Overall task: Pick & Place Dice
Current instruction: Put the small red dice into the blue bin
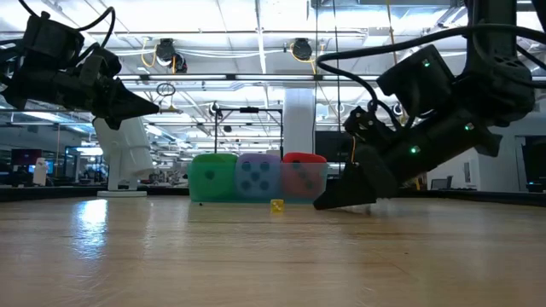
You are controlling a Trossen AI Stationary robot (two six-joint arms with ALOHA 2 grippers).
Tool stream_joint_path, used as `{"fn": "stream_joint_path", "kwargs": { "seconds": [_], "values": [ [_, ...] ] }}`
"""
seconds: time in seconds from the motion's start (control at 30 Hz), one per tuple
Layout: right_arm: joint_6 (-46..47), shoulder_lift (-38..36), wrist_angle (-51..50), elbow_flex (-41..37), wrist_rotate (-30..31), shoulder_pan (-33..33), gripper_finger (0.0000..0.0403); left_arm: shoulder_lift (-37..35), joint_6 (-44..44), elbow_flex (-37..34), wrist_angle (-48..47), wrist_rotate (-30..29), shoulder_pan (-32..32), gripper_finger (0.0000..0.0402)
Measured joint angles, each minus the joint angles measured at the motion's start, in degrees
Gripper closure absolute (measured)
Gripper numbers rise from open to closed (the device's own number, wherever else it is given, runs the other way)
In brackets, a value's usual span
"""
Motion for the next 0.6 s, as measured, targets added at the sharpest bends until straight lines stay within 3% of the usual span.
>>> {"fn": "stream_joint_path", "kwargs": {
  "seconds": [0.23, 0.6],
  "values": [
    [0.51, -0.58, -1.18, 0.00, -1.00, -0.52, 0.0200, 0.02, 0.44, 0.00, -0.02, -0.02, 0.00, 0.0394],
    [0.27, -0.54, -0.01, -0.07, -3.84, -1.49, 0.0360, 0.02, 0.57, 0.00, -0.02, -0.02, 0.00, 0.0394]
  ]
}}
